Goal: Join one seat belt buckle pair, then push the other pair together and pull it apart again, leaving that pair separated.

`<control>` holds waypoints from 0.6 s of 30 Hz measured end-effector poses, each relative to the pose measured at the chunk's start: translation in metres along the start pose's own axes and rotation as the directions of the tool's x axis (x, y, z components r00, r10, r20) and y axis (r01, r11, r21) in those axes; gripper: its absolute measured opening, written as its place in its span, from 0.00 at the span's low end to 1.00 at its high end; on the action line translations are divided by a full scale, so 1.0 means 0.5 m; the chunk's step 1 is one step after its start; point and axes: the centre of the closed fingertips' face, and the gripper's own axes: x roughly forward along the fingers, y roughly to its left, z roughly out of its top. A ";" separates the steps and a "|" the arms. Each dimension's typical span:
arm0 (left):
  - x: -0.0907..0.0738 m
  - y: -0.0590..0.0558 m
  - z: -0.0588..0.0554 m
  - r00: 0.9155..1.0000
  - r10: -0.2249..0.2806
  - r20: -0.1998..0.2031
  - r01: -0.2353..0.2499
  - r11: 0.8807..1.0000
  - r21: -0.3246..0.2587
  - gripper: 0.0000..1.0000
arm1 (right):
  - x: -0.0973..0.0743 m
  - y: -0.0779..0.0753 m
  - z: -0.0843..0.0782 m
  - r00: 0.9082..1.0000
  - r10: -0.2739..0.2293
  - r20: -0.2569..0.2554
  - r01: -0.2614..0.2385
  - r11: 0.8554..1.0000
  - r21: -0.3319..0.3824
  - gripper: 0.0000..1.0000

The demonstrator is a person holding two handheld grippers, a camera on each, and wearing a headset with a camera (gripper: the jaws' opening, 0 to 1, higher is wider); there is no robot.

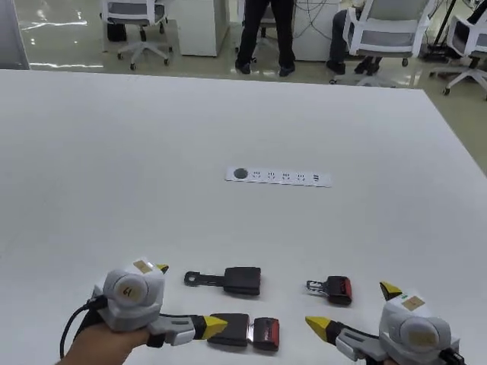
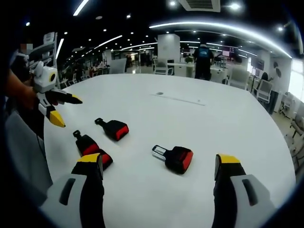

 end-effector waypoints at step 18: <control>-0.086 0.006 -0.051 1.000 0.017 0.004 -0.017 0.999 -0.052 1.00 | -0.100 0.035 -0.031 1.000 -0.017 -0.003 0.017 1.000 0.000 1.00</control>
